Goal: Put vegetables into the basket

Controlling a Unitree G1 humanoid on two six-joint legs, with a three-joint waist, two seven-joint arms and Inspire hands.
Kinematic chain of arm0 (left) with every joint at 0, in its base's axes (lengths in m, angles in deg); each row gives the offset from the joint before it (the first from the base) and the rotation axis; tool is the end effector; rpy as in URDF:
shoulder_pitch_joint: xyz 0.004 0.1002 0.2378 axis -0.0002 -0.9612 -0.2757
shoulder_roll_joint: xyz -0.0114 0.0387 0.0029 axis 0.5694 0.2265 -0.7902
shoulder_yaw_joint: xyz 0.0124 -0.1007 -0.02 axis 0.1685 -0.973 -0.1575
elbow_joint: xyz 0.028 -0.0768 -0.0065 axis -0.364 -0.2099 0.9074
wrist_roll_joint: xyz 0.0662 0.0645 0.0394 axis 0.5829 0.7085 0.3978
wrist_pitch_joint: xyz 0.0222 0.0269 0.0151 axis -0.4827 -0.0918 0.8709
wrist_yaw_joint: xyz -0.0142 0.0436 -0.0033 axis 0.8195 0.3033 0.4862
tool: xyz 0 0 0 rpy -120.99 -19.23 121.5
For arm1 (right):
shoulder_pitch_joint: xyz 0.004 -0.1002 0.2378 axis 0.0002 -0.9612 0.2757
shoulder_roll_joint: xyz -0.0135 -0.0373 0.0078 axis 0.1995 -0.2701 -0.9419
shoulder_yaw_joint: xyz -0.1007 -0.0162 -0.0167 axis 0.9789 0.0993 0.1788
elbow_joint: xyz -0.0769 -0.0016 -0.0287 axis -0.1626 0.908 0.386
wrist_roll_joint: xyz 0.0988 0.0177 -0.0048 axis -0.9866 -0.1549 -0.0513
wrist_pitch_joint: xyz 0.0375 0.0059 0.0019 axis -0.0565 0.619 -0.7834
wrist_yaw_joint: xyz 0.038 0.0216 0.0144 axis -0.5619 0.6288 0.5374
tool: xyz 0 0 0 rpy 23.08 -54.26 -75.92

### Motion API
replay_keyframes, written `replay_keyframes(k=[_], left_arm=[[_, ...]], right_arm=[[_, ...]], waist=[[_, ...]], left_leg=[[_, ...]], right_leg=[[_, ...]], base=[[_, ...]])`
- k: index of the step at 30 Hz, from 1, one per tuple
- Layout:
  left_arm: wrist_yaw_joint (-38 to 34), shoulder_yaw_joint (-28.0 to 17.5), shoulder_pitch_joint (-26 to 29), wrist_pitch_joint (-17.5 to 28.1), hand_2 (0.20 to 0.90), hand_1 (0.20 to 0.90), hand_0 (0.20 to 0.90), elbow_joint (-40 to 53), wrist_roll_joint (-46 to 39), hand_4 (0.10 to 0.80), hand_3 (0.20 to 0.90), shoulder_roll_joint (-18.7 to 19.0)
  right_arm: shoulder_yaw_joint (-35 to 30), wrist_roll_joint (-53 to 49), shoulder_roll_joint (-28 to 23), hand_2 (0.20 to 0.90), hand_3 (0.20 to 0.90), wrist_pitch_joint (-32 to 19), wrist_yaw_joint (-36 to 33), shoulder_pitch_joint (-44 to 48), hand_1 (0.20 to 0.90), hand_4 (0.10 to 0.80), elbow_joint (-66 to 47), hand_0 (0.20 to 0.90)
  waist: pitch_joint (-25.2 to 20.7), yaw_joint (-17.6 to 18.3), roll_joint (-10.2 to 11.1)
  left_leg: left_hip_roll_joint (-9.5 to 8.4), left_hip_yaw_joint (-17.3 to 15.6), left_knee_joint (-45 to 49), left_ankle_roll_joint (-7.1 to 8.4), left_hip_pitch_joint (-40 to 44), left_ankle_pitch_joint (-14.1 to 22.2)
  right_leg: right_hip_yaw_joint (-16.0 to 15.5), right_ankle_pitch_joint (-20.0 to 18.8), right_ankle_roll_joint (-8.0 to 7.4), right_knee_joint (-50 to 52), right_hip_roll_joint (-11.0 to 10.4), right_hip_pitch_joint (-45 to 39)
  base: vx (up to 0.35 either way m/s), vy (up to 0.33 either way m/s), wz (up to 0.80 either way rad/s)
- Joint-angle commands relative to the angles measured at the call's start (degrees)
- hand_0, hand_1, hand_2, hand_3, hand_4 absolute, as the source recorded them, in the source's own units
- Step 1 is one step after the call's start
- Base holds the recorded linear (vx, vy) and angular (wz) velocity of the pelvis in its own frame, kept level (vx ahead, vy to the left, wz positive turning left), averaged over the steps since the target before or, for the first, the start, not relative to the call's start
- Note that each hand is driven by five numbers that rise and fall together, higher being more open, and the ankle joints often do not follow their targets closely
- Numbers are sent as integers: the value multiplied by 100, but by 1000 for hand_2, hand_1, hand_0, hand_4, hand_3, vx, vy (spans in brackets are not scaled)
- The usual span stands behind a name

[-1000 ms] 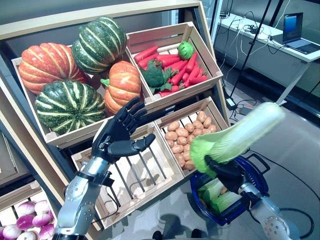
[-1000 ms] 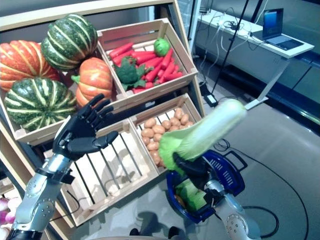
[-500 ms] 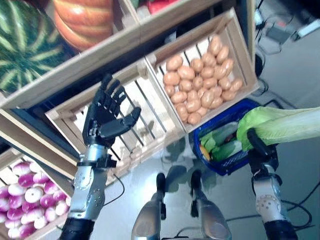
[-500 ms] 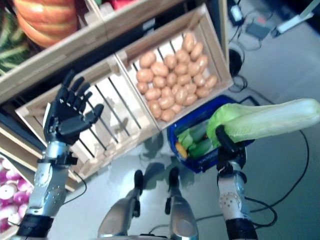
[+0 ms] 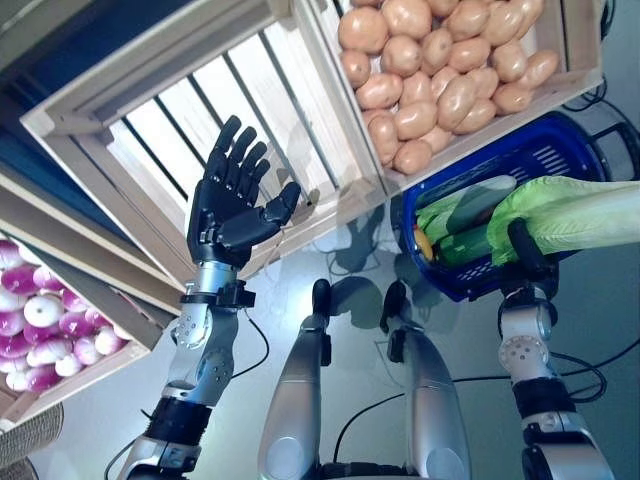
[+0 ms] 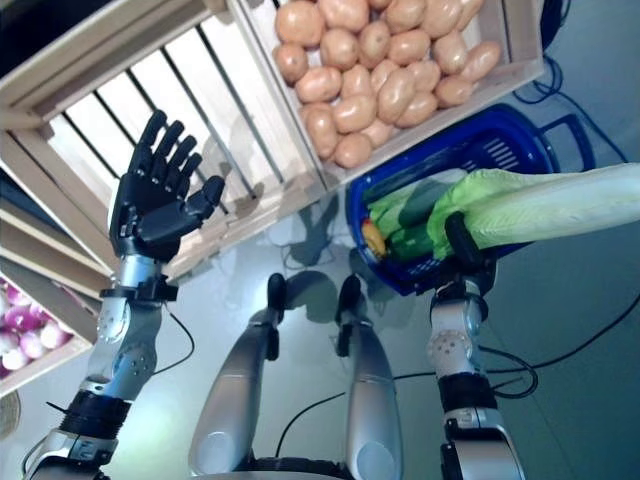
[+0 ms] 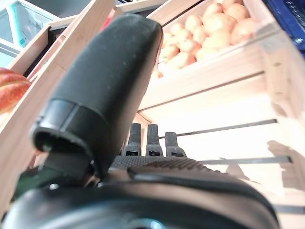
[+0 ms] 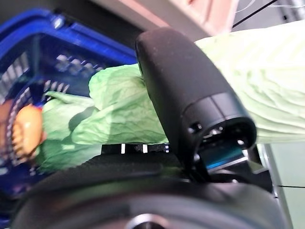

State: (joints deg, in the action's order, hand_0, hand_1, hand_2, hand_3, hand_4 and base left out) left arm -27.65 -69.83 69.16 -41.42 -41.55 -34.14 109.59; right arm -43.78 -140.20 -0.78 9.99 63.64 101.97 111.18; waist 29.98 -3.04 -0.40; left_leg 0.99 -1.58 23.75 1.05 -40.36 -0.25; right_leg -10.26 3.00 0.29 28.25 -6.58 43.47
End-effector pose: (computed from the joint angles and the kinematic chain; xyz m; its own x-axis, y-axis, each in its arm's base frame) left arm 0.2424 0.1973 0.1161 0.8715 -0.0191 0.4901 0.2006 0.9257 -0.3207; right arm 0.2761 -0.2363 0.0726 0.8430 -0.5151 -0.1547 0.4460 0.5088 0.7364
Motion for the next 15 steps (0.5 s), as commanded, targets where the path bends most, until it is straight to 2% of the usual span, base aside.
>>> replay_keyframes(k=[1, 6, 9, 15], left_arm=[[38, -80, 404, 528, 900, 900, 900, 620, -200, 800, 900, 35], [169, -24, 378, 493, 900, 900, 900, 646, -443, 800, 900, -4], [176, 38, 468, 439, 900, 900, 900, 631, -300, 800, 900, 5], [119, 50, 671, 435, 900, 900, 900, 532, -549, 800, 900, 91]], right_arm=[[-258, -270, -739, 300, 300, -210, 16, 142, 300, 400, -298, 300], [-212, -454, -937, 300, 300, 264, 225, 422, 300, 400, 108, 300], [-125, -493, -1066, 300, 300, 537, 454, 660, 300, 400, 462, 300], [140, -477, -1388, 300, 300, 989, 685, 1325, 300, 400, 1306, 300]], waist=[[-19, -65, -120], [-19, -143, -200], [-19, -200, -224], [-19, -317, -290]], left_leg=[[-153, 101, 500, 52, -502, 274], [-214, 132, 893, -32, -1079, 320], [-247, 141, 1039, -58, -1288, 319], [-342, 197, 1189, -41, -1589, 265]], right_leg=[[-8, 40, -343, 331, -223, 32], [67, 26, -300, 820, -228, 679], [87, 30, -295, 1009, -228, 866], [123, -21, -274, 1141, -189, 1128]], base=[[-65, -21, 4], [-60, -2, 7], [-34, -24, 3], [-5, -9, 2]])
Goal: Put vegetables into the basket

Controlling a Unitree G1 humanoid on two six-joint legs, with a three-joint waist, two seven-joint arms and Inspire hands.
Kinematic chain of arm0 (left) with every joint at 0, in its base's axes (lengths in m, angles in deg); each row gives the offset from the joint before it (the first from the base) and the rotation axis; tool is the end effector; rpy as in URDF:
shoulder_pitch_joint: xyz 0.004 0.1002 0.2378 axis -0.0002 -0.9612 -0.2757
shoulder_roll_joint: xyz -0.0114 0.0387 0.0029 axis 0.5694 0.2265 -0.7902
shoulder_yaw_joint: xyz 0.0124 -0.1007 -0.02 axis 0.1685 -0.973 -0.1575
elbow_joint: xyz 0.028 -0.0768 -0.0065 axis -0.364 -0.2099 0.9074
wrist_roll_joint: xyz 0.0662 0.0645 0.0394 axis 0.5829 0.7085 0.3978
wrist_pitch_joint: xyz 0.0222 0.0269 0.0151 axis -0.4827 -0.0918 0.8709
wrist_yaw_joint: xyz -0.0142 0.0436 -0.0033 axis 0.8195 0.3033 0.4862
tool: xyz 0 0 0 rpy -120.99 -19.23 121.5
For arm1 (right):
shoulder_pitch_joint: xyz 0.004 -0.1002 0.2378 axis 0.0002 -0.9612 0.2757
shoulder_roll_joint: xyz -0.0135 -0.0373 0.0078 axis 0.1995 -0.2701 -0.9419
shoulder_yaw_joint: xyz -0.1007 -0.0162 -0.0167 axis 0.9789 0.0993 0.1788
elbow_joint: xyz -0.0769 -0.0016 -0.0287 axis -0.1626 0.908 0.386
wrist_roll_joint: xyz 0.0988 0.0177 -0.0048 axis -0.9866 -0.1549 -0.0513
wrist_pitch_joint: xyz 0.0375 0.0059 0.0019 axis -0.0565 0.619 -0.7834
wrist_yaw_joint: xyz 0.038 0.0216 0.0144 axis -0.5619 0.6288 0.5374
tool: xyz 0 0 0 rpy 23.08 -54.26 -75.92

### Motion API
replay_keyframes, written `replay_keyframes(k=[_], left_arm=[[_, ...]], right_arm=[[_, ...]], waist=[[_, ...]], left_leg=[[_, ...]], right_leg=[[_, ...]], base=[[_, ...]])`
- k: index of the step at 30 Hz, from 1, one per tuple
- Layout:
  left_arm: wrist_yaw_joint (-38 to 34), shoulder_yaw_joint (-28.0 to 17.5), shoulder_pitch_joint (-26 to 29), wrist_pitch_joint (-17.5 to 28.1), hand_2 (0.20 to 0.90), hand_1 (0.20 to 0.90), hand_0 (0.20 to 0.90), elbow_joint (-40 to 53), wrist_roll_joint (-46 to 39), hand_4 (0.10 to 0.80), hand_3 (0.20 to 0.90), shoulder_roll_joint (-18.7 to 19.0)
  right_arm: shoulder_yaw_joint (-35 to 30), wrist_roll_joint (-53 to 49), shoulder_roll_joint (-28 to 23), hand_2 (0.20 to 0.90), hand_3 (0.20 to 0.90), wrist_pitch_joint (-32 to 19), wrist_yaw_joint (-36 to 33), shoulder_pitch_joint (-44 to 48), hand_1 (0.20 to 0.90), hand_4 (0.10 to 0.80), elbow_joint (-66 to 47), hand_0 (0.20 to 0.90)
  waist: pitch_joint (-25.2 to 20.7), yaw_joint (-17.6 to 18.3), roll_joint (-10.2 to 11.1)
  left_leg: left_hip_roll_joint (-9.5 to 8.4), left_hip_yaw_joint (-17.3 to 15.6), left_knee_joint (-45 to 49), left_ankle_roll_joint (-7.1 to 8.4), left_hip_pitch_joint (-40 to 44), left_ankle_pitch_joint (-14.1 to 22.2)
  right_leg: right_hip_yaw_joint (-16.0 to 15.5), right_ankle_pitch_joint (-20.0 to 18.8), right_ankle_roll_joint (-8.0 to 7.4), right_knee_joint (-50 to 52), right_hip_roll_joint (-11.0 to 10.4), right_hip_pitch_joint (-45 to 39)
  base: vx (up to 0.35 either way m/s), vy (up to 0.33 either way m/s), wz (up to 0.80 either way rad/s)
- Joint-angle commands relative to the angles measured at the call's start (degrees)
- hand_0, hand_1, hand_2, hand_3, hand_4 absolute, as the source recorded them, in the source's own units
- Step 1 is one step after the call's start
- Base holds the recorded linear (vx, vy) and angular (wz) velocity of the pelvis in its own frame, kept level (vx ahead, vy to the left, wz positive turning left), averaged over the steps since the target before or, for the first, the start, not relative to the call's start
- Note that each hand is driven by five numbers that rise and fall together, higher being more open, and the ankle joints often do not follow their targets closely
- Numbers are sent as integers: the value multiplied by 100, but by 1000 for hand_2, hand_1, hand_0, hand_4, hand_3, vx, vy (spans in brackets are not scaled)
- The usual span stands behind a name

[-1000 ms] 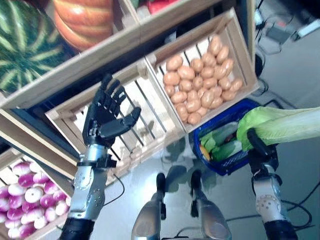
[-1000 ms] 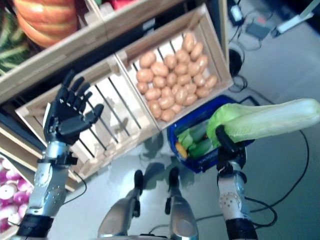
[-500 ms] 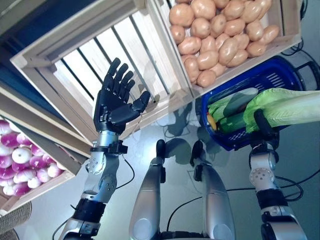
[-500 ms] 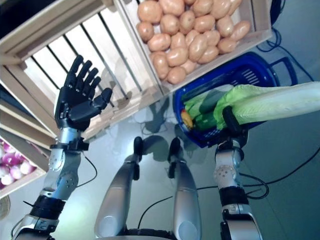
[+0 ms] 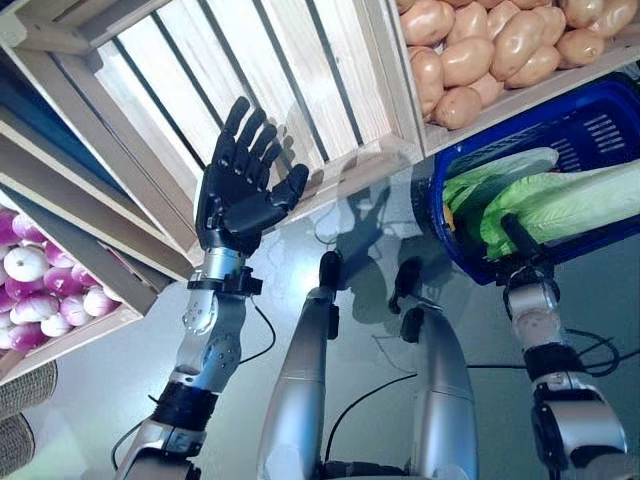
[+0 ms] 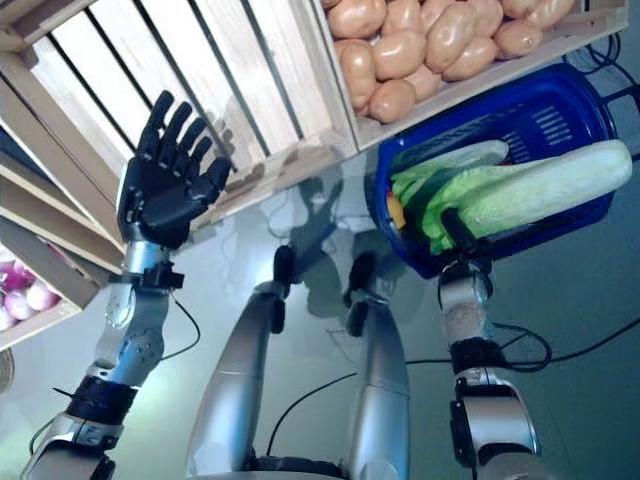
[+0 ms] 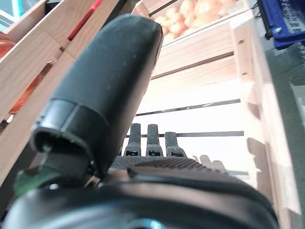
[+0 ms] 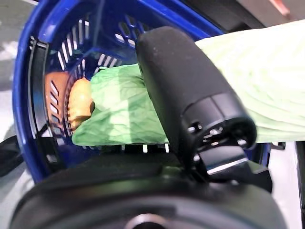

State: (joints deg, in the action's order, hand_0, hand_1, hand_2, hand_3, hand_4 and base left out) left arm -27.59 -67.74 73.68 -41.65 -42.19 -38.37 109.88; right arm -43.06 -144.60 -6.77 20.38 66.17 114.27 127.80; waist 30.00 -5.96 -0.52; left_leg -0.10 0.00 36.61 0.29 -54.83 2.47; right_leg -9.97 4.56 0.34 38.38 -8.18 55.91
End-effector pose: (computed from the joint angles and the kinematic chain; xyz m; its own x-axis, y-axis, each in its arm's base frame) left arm 0.2538 0.1882 0.1296 0.8519 -0.0472 0.5216 0.2708 0.8922 -0.3614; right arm 0.3071 -0.2568 0.0895 0.8531 -0.4405 -0.2795 0.4972 0.5241 0.6915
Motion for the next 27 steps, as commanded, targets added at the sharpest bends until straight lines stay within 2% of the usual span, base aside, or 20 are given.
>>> replay_keyframes(k=[1, 4, 5, 6, 8, 9, 10, 11, 12, 15, 16, 17, 18, 21, 22, 23, 25, 27], left_arm=[[120, -157, 214, 393, 900, 900, 900, 604, -206, 800, 900, 57], [121, -132, 203, 316, 900, 900, 900, 565, -142, 800, 900, 77], [18, -77, 246, 289, 900, 900, 900, 504, -67, 800, 900, 98], [13, -70, 285, 300, 900, 900, 900, 497, -43, 800, 900, 130], [-47, -59, 316, 268, 900, 900, 900, 508, -79, 800, 900, 188], [-68, -21, 297, 261, 900, 900, 900, 501, -110, 800, 900, 238], [-61, -12, 302, 281, 900, 900, 900, 500, -99, 800, 900, 269], [-65, -10, 312, 298, 900, 900, 900, 523, -117, 800, 900, 293], [-27, -15, 302, 325, 900, 900, 900, 549, -210, 800, 900, 333], [17, -51, 275, 279, 900, 900, 900, 603, -205, 800, 900, 327], [-105, -35, 291, 250, 900, 900, 900, 594, -24, 800, 900, 325], [-122, -27, 302, 258, 900, 900, 900, 577, 8, 800, 900, 331], [-167, -5, 339, 205, 900, 900, 900, 546, 7, 800, 900, 340], [-170, 3, 361, 192, 900, 900, 900, 534, 44, 800, 900, 385], [-171, 4, 369, 213, 900, 900, 900, 541, -48, 800, 900, 408], [-162, 3, 336, 230, 900, 900, 900, 517, -39, 800, 900, 414], [-202, -8, 340, 240, 900, 900, 900, 514, -41, 800, 900, 426], [-194, -5, 332, 233, 900, 900, 900, 508, -74, 800, 900, 461]], right_arm=[[91, -87, -813, 300, 300, 27, 386, 156, 300, 400, -243, 300], [120, -117, -857, 300, 300, 74, 279, 242, 300, 400, -43, 300], [125, -249, -957, 300, 300, 245, 107, 466, 300, 400, 318, 300], [94, -262, -1041, 300, 300, 319, 121, 595, 300, 400, 534, 300], [127, -227, -1230, 300, 300, 388, 88, 833, 300, 400, 833, 300], [156, -199, -1259, 300, 300, 410, -28, 906, 300, 400, 890, 300], [172, -180, -1274, 300, 300, 438, -109, 955, 300, 400, 878, 300], [186, -185, -1294, 300, 300, 450, -165, 989, 300, 400, 848, 300], [215, -152, -1319, 300, 300, 506, -267, 983, 300, 400, 780, 300], [201, -79, -1345, 300, 300, 543, -359, 965, 300, 400, 843, 300], [176, -45, -1349, 366, 366, 539, -471, 1004, 366, 444, 957, 366], [164, -56, -1358, 460, 460, 552, -499, 1021, 460, 507, 1005, 460], [117, -85, -1389, 900, 900, 606, -620, 1101, 900, 800, 1176, 900], [66, -162, -1426, 900, 900, 672, -863, 1194, 900, 800, 1351, 900], [5, -300, -1437, 900, 900, 602, -979, 1230, 900, 800, 1481, 900], [-42, -394, -1417, 900, 900, 605, -1029, 1218, 900, 800, 1560, 900], [-126, -564, -1395, 900, 900, 588, -1121, 1219, 900, 800, 1625, 900], [-172, -783, -1397, 900, 900, 517, -1196, 1233, 900, 800, 1701, 900]], waist=[[-21, -39, -278], [-21, -53, -269], [-21, -99, -279], [-21, -126, -298], [-21, -174, -332], [-21, -188, -337], [-21, -195, -334], [-21, -200, -334], [-21, -202, -319], [-21, -221, -316], [-21, -232, -325], [-21, -234, -331], [-21, -242, -352], [-21, -251, -385], [-21, -253, -404], [-21, -251, -415], [-21, -242, -429], [-21, -246, -442]], left_leg=[[-241, 48, -86, 37, -166, -4], [-262, 92, -26, 54, -117, 130], [-289, 121, 45, 60, -156, 170], [-291, 105, 18, 33, -276, 22], [-323, 120, 30, 14, -308, 35], [-362, 152, 129, 31, -237, 226], [-379, 159, 187, 27, -270, 259], [-380, 136, 180, 0, -379, 130], [-410, 161, 290, 8, -324, 311], [-449, 133, 534, -37, -337, 484], [-471, 120, 667, -51, -374, 540], [-475, 115, 715, -56, -391, 562], [-495, 100, 848, -63, -432, 616], [-494, 79, 892, -95, -440, 642], [-476, 41, 857, -133, -528, 501], [-488, 58, 898, -119, -405, 673], [-476, 19, 818, -161, -460, 521], [-480, 17, 770, -170, -402, 525]], right_leg=[[100, -186, -273, 124, -22, -90], [145, -92, -310, 194, 6, -130], [137, -76, -328, 280, 28, -102], [79, -216, -290, 233, 14, -2], [57, -218, -286, 217, 16, 15], [105, -68, -323, 316, 48, -44], [107, -49, -318, 363, 57, -16], [59, -168, -268, 328, 46, 73], [108, -26, -305, 434, 67, 27], [93, 72, -301, 650, 39, 40], [86, 92, -309, 760, 20, 60], [87, 102, -311, 802, 16, 72], [94, 123, -319, 900, 3, 96], [101, 123, -326, 960, 4, 126], [50, -20, -283, 915, -6, 213], [106, 116, -339, 976, 27, 121], [61, -40, -295, 870, 39, 176], [77, -41, -292, 803, 71, 119]], base=[[0, 0, 0], [64, -1, 3], [-65, 5, 2], [-61, 1, 4], [-7, -5, 7], [60, -11, 5], [-18, -9, 3], [0, 0, 0], [-26, 1, 5], [17, 20, 7], [-6, 27, 5], [2, 36, 1], [11, 32, 0], [-25, 28, 0], [35, 32, -1], [-6, 30, -4], [-29, 22, -4], [17, 11, -9]])
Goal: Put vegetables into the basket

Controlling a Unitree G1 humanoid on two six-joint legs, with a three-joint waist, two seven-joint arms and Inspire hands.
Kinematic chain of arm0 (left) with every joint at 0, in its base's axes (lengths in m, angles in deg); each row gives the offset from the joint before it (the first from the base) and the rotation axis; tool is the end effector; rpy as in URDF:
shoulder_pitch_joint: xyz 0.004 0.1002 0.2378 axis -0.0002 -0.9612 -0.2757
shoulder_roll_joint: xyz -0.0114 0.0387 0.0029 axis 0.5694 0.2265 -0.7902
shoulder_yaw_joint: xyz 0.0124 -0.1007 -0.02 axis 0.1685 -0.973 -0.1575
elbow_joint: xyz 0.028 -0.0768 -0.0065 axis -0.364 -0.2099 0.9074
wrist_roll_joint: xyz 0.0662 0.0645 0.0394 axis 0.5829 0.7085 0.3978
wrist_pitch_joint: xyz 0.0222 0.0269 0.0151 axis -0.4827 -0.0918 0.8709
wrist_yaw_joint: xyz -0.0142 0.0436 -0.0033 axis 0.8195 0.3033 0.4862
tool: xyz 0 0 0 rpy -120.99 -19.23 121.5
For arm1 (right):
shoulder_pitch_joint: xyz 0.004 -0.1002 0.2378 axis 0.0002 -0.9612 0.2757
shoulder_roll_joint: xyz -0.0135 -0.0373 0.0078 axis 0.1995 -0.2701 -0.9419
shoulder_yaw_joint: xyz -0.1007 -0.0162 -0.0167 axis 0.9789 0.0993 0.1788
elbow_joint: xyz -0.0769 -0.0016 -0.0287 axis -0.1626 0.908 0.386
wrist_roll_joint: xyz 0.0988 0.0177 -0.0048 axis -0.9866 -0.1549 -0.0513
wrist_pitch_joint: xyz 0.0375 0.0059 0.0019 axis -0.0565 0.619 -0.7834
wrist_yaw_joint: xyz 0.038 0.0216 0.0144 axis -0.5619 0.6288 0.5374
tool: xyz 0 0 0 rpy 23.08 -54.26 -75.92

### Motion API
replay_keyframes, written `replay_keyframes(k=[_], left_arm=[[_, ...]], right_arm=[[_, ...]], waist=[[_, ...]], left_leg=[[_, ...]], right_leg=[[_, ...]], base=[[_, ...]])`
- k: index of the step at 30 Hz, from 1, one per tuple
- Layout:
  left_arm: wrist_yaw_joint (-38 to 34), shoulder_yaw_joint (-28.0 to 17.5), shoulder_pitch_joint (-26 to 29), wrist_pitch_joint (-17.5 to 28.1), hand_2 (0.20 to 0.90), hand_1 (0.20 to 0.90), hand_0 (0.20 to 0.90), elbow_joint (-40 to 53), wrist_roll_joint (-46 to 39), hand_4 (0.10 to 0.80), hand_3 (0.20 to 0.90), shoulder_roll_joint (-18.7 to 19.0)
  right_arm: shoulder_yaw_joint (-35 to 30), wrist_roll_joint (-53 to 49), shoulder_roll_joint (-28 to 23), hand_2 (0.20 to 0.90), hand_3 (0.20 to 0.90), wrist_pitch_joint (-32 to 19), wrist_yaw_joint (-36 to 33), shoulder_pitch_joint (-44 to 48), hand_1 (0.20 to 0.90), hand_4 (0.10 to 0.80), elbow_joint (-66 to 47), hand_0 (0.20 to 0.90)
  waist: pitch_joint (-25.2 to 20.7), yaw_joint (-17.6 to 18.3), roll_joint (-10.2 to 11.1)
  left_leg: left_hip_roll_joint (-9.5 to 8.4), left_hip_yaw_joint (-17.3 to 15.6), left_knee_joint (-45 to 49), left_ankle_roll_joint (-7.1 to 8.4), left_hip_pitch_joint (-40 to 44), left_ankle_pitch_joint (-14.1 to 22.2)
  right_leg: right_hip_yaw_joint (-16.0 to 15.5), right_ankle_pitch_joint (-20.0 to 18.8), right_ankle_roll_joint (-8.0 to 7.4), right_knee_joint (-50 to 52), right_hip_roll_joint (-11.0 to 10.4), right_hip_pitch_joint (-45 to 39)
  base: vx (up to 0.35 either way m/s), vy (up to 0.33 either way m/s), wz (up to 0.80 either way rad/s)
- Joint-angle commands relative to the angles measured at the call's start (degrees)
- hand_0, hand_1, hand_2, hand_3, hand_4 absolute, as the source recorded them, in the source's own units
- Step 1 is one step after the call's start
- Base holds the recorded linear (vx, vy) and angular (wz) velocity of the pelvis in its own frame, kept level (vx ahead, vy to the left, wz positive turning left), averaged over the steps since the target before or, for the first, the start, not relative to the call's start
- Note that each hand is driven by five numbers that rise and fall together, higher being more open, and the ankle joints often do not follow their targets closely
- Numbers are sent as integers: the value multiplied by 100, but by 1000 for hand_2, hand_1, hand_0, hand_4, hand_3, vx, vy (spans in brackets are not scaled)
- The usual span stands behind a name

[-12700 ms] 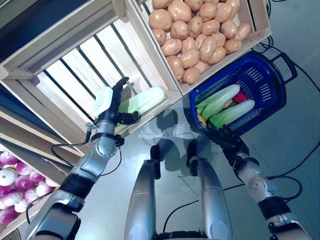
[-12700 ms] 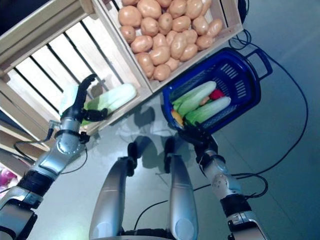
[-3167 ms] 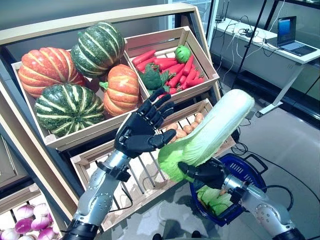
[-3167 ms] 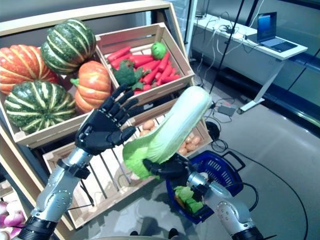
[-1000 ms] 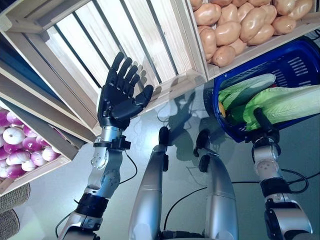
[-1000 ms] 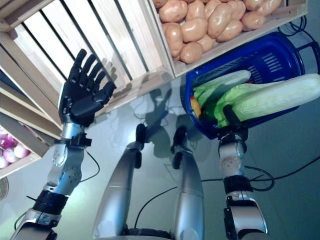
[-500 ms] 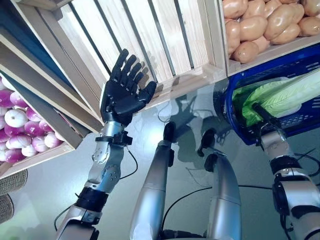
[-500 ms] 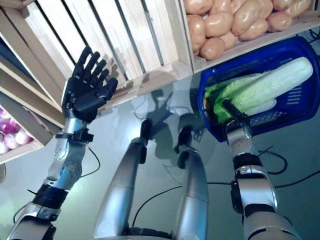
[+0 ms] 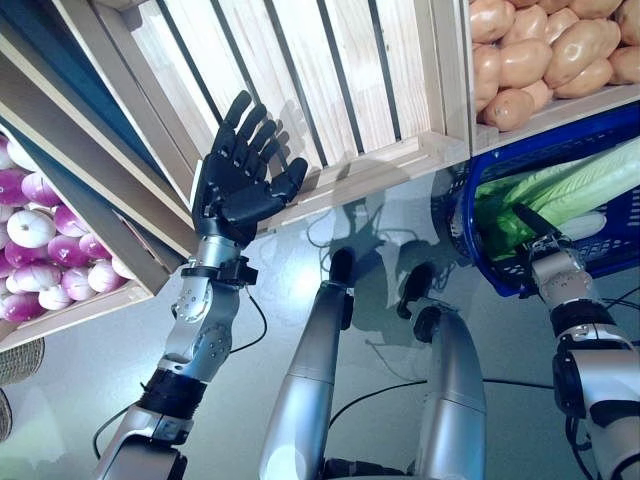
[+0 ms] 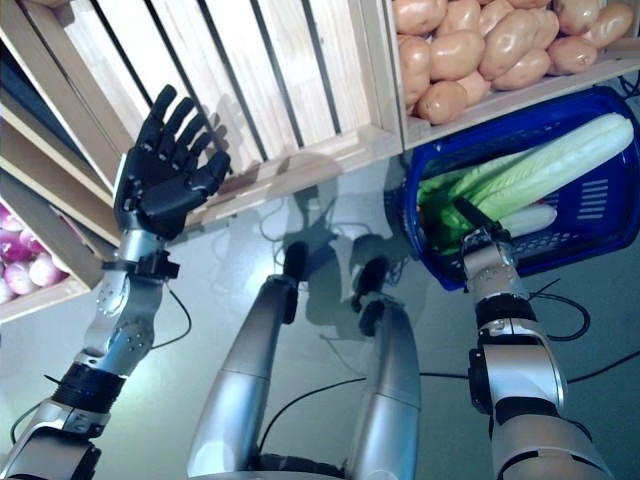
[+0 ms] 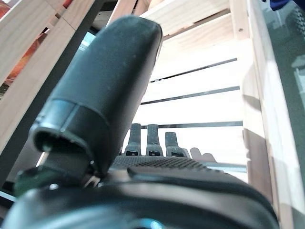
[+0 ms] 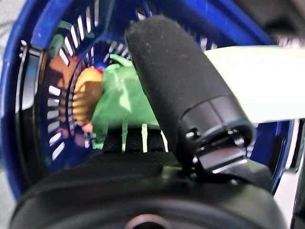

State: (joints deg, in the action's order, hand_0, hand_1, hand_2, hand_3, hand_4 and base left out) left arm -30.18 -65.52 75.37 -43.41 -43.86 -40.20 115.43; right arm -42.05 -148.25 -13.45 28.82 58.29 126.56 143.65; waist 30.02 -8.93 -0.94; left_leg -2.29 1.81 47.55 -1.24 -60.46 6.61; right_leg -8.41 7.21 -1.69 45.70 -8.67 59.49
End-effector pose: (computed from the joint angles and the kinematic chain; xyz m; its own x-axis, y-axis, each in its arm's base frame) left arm 0.2589 0.1987 0.1344 0.8823 -0.0589 0.4671 0.2291 0.9205 -0.3166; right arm 0.3257 -0.2833 0.1207 0.7274 -0.4948 -0.4755 0.6791 0.4194 0.6025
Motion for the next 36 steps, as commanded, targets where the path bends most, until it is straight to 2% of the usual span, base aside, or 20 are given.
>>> replay_keyframes(k=[1, 2, 4, 5, 10, 14, 19, 24, 28, 32, 36], left_arm=[[66, -223, 150, 403, 900, 900, 900, 668, 93, 800, 900, -90], [65, -222, 127, 413, 900, 900, 900, 677, 85, 800, 900, -78], [69, -216, 90, 427, 900, 900, 900, 668, 115, 800, 900, -84], [75, -207, 87, 456, 900, 900, 900, 635, 104, 800, 900, -76], [62, -171, 97, 360, 900, 900, 900, 641, 281, 800, 900, 36], [183, -125, 61, 365, 900, 900, 900, 663, 205, 800, 900, 131], [417, -85, 140, 135, 900, 900, 900, 616, -2, 800, 900, 207], [296, -2, 133, -122, 900, 900, 900, 585, 57, 800, 900, 181], [262, 61, -126, -329, 900, 900, 900, 580, 104, 800, 900, 19], [252, 83, -428, -533, 900, 900, 900, 533, 489, 800, 900, -53], [550, 44, -951, -814, 900, 900, 900, 439, 727, 800, 900, -247]], right_arm=[[-279, -454, -733, 900, 900, -326, -419, -5, 900, 800, 129, 900], [-361, -746, -747, 900, 900, -369, -505, -3, 900, 800, 132, 900], [-401, -883, -719, 900, 900, -431, -573, -36, 900, 800, 137, 900], [-482, -1040, -676, 900, 900, -418, -633, -41, 900, 800, 121, 900], [-517, -1208, -616, 900, 900, -380, -658, -70, 900, 800, 96, 900], [-514, -1263, -510, 900, 900, -488, -466, -172, 900, 800, 86, 900], [-477, -1050, -274, 900, 900, -778, -371, -164, 900, 800, 16, 900], [-304, -229, 121, 900, 900, -1224, -279, -428, 900, 800, -383, 900], [54, 421, 552, 900, 900, -1511, -464, -1043, 900, 800, -1263, 900], [435, 1013, 871, 900, 900, -1518, -523, -1792, 900, 800, -2138, 900], [731, 2198, 1089, 900, 900, -1480, -230, -2887, 900, 800, -3339, 900]], waist=[[-23, 54, -398], [-23, 61, -408], [-23, 64, -410], [-23, 79, -420], [-23, 114, -406], [-23, 140, -410], [-23, 143, -357], [-25, 148, -264], [-385, 196, -179], [-742, 303, -101], [-1163, 413, -18]], left_leg=[[-275, -133, -302, 4, 261, 242], [-256, -175, -374, -22, 223, 117], [-270, -151, -382, -5, 370, 254], [-248, -190, -458, -24, 344, 121], [-220, -218, -621, -35, 620, 144], [-202, -270, -960, -23, 1135, 118], [-200, -279, -1556, -2, 1905, -10], [-269, -228, -2407, 27, 3072, -239], [-271, -191, -3029, 53, 3739, -442], [-146, -181, -3536, 123, 4272, -595], [29, -178, -4221, 214, 4937, -770]], right_leg=[[-26, -198, -134, 102, 145, -324], [-78, -307, -82, 8, 147, -297], [-25, -199, -128, 7, 181, -420], [-71, -323, -93, -87, 176, -397], [-57, -334, -91, -291, 237, -624], [-58, -359, -121, -629, 238, -1077], [-94, -456, -192, -1244, 172, -1826], [-166, -593, -269, -2160, 112, -3013], [-236, -744, -282, -2854, 40, -3756], [-272, -844, -256, -3422, 91, -4415], [-289, -957, -288, -4086, 157, -5165]], base=[[4, 11, -11], [0, 13, -8], [1, 14, -6], [9, 10, -5], [-2, -1, -5], [17, 14, -5], [16, 18, -5], [31, 47, -6], [91, 55, -7], [131, 36, -1], [197, 14, -6]])
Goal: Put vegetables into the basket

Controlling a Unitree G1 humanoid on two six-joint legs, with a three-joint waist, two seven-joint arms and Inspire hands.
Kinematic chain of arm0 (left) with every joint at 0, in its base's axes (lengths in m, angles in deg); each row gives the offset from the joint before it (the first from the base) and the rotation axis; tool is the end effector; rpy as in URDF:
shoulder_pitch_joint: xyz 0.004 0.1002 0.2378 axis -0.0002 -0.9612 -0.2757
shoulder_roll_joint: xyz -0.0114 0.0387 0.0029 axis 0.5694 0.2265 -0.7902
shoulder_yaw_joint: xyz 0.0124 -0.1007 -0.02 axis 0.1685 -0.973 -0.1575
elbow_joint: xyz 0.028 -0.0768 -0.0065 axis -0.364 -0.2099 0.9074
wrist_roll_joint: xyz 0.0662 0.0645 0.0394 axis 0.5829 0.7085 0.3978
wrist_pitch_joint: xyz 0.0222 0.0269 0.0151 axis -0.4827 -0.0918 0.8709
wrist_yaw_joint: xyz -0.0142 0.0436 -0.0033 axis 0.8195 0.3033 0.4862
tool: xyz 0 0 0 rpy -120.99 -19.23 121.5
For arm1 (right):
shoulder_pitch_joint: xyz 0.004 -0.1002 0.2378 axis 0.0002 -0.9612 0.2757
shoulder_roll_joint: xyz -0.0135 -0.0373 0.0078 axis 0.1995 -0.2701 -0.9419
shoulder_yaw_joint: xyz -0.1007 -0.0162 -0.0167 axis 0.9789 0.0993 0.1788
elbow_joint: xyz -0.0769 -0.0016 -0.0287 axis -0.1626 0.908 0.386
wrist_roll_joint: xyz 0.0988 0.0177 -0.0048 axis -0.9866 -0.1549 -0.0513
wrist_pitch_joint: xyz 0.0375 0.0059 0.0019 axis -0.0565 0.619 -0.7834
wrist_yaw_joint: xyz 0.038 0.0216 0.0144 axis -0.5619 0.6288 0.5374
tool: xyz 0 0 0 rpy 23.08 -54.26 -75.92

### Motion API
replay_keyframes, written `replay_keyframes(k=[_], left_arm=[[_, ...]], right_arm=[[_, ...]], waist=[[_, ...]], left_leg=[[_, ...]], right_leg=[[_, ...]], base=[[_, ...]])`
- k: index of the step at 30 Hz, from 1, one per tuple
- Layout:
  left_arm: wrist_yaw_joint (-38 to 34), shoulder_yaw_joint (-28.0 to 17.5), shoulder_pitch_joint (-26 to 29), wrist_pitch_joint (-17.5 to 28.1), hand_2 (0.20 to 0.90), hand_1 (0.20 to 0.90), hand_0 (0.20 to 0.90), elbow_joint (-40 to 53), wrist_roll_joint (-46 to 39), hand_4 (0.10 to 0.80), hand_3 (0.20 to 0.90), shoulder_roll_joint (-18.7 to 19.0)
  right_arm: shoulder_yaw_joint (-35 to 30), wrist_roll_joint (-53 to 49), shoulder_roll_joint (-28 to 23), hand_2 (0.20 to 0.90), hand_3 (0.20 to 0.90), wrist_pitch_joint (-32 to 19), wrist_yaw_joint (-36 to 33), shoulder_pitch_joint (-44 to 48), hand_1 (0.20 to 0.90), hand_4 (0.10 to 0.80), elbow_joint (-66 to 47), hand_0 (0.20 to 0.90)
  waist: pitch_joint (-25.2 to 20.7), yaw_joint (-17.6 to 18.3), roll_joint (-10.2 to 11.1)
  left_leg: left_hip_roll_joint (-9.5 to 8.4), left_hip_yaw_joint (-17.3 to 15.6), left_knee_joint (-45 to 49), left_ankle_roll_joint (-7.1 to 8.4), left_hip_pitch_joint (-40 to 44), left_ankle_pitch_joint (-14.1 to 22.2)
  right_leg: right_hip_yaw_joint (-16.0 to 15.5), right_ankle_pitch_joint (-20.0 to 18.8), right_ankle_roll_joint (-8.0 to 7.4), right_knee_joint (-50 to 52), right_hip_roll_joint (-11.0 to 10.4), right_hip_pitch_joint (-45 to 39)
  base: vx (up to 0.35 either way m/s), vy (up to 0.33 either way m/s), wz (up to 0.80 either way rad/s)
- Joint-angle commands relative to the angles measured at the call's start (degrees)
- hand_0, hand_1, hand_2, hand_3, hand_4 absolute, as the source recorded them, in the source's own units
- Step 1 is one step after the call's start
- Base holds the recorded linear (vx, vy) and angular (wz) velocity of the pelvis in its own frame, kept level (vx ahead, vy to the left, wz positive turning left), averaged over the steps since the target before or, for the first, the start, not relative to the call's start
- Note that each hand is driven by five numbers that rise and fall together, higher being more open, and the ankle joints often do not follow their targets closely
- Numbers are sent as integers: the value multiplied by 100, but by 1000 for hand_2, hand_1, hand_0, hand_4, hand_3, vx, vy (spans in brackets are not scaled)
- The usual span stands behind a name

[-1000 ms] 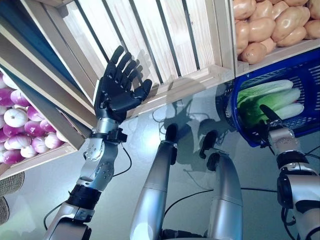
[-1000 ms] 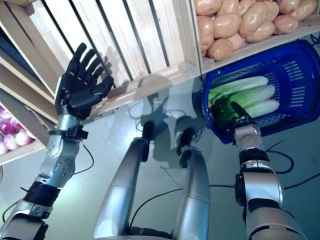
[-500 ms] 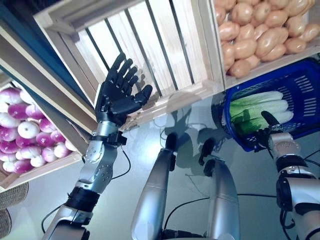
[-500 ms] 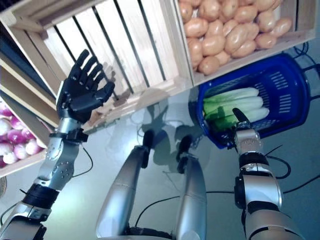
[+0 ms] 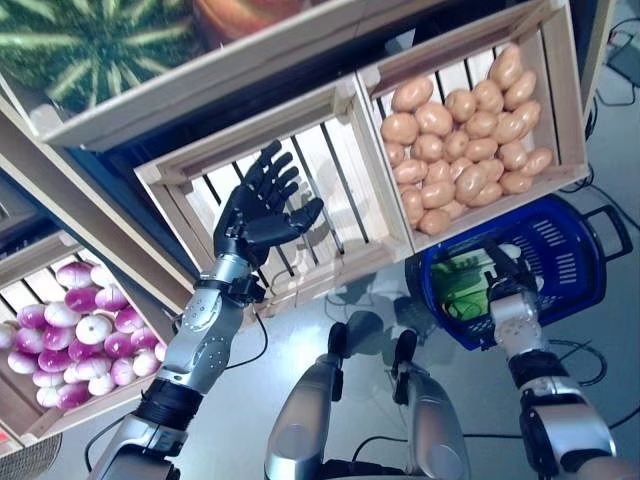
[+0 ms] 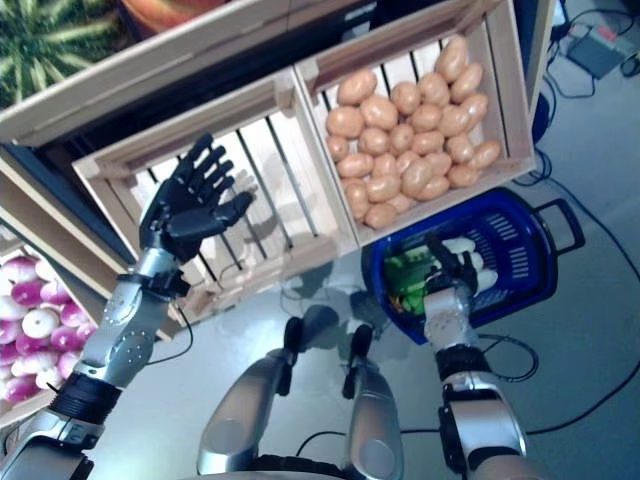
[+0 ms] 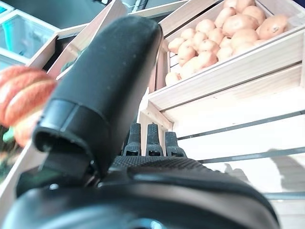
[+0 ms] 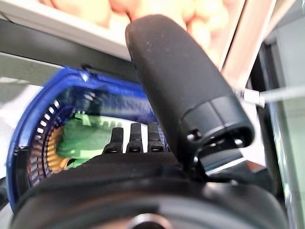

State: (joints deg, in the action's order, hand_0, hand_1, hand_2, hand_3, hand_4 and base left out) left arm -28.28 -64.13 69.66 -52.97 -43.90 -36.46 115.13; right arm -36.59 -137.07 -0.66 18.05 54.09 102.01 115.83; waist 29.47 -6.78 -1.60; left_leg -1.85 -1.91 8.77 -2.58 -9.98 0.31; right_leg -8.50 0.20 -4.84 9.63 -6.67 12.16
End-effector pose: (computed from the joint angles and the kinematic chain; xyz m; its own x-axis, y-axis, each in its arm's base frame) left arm 0.2465 0.1972 0.1010 0.9594 -0.1560 0.2351 0.2165 0.9413 -0.2589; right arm 0.2765 -0.2155 0.0481 0.7847 -0.4732 -0.4003 0.6196 0.5799 0.5290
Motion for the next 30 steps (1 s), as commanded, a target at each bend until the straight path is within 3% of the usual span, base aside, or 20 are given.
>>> replay_keyframes(k=[1, 4, 9, 13, 17, 21, 26, 30], left_arm=[[446, -112, -531, 62, 900, 900, 900, 437, 573, 800, 900, -251], [643, -18, -889, 81, 900, 900, 900, 137, 1181, 800, 900, -266], [898, 217, -1267, 105, 900, 900, 900, -586, 2373, 800, 900, -98], [1087, 382, -1509, -66, 900, 900, 900, -1182, 2636, 800, 900, -78], [1008, 641, -1508, 23, 900, 900, 900, -2019, 2609, 800, 900, -195], [1010, 950, -1297, 32, 900, 900, 900, -3149, 3039, 800, 900, -503], [889, 1093, -1166, -221, 900, 900, 900, -4491, 3622, 800, 900, -922], [673, 926, -1115, -415, 900, 900, 900, -5529, 3667, 800, 900, -1153]], right_arm=[[267, 1466, -138, 900, 900, -354, 246, -721, 900, 800, -844, 900], [674, 3267, -151, 900, 900, 63, 821, -1546, 900, 800, -1293, 900], [1085, 3411, -122, 900, 900, 901, 2684, -2250, 900, 800, -1017, 900], [1269, 3628, -141, 900, 900, 1148, 3196, -2588, 900, 800, -779, 900], [1506, 4623, -206, 900, 900, 968, 3278, -2693, 900, 800, -204, 900], [1608, 4628, -21, 900, 900, 1141, 3007, -2467, 900, 800, 1144, 900], [1290, 4725, 267, 900, 900, 1507, 2540, -2287, 900, 800, 2780, 900], [1021, 4872, 358, 900, 900, 1483, 2587, -2274, 900, 800, 3512, 900]], waist=[[-1226, 222, 64], [-1567, 359, 109], [-1895, 487, 176], [-2030, 566, 213], [-2125, 650, 216], [-2169, 654, 217], [-2234, 655, 205], [-2272, 678, 204]], left_leg=[[15, 198, -514, 368, 40, -186], [115, 144, -775, 429, 356, -252], [216, 23, -881, 511, 676, -219], [265, -68, -938, 527, 887, -173], [282, -143, -1025, 530, 1104, -96], [266, -176, -1049, 511, 1306, -7], [288, -271, -1058, 483, 1471, 81], [273, -320, -1041, 433, 1586, 155]], right_leg=[[-280, -285, 11, -636, -30, -594], [-246, -358, -27, -896, -11, -880], [-257, -420, -59, -1176, 9, -1185], [-280, -388, -88, -1246, 13, -1366], [-251, -354, -135, -1305, 11, -1512], [-272, -311, -184, -1290, -21, -1659], [-271, -283, -221, -1289, -28, -1786], [-221, -263, -244, -1279, -27, -1869]], base=[[206, 40, -1], [176, 66, -2], [119, 64, -5], [84, 50, -2], [54, 44, -7], [50, 29, -7], [52, 8, -6], [65, 5, -17]])
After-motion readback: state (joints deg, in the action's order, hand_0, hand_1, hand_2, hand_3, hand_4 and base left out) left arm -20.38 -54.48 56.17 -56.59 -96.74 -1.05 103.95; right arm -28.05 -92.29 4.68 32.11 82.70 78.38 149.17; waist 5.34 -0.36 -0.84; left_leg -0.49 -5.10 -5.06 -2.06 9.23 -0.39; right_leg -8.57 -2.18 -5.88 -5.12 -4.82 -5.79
